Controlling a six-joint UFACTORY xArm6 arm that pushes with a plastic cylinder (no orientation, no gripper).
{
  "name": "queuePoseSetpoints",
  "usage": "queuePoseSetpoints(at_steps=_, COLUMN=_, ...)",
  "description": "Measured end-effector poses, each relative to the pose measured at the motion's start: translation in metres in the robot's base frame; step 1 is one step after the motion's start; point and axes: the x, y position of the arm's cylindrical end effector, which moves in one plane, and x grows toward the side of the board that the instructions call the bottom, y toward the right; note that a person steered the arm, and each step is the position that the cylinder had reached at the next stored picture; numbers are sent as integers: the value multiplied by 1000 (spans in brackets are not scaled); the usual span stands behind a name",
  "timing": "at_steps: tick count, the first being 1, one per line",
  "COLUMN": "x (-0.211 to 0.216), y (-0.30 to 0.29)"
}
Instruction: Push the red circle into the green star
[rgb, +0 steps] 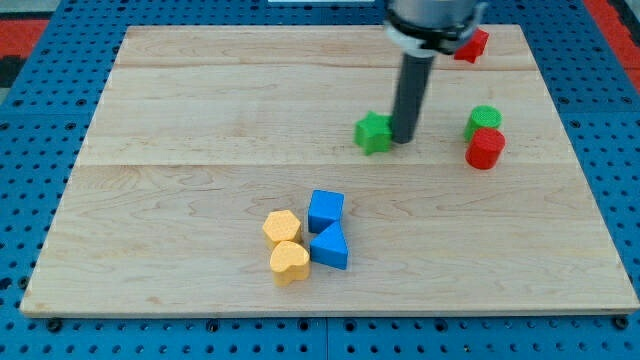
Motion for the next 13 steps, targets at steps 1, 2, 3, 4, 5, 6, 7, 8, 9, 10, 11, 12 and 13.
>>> queuePoseSetpoints(at_steps=1, x=0, y=-39)
queuePoseSetpoints(at_steps=2, x=53, y=26)
queuePoseSetpoints(at_steps=3, x=104, y=104)
queuePoseSetpoints(at_steps=4, x=128, y=170)
queuePoseSetpoints(at_steps=5, x=119, y=223)
queuePoseSetpoints(at_steps=6, x=99, y=218)
queuePoseSetpoints(at_steps=7, x=94, y=193)
queuePoseSetpoints(at_steps=8, x=58, y=191)
queuePoseSetpoints(at_steps=9, x=30, y=163)
queuePoseSetpoints(at_steps=10, x=22, y=123)
queuePoseSetpoints(at_steps=11, x=22, y=73)
queuePoseSetpoints(at_steps=12, x=30, y=97)
queuePoseSetpoints(at_steps=13, x=38, y=117)
